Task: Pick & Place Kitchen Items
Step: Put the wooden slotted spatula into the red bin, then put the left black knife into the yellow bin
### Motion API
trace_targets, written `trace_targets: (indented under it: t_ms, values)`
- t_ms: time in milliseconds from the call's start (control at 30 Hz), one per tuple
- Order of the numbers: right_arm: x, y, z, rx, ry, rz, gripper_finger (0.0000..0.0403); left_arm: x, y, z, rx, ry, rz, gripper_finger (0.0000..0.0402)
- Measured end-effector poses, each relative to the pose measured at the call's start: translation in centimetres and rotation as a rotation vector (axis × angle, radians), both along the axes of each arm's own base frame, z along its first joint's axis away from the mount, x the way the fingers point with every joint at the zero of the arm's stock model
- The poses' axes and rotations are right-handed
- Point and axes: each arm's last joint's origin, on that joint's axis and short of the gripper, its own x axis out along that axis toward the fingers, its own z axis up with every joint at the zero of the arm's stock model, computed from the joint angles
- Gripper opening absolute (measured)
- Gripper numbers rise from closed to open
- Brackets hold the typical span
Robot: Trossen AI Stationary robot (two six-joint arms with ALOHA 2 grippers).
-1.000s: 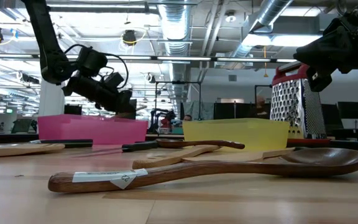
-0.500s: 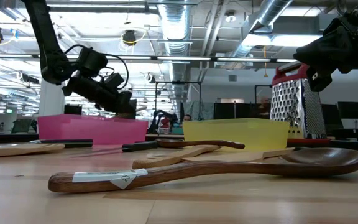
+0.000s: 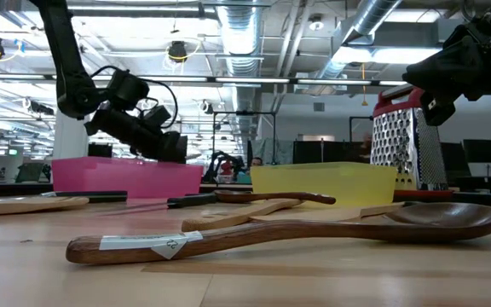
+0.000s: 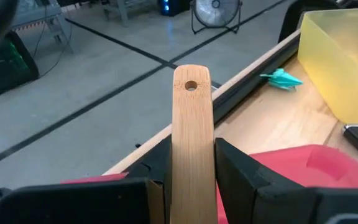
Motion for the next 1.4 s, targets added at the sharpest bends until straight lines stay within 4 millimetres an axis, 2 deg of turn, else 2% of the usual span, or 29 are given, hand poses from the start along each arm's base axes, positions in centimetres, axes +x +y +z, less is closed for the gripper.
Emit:
trace_targets:
  t_ms: [867, 1000, 1233, 1400]
  values:
    - [0.0, 0.0, 0.0, 0.000, 0.000, 0.000, 0.0072, 0.0, 0.0, -0.2, -0.016, 0.009, 0.003, 0.0080]
    - [0.0, 0.0, 0.0, 0.000, 0.000, 0.000, 0.0072, 0.0, 0.0, -0.1, -0.015, 0.008, 0.003, 0.0105]
    - [0.0, 0.0, 0.0, 0.000, 0.000, 0.000, 0.0072, 0.0, -0.1, 0.1, -0.010, -0.006, -0.015, 0.0172]
    - [0.0, 0.0, 0.0, 0.000, 0.000, 0.000, 0.0072, 0.2, -0.7, 2.6, 0.051, -0.080, -0.072, 0.0217]
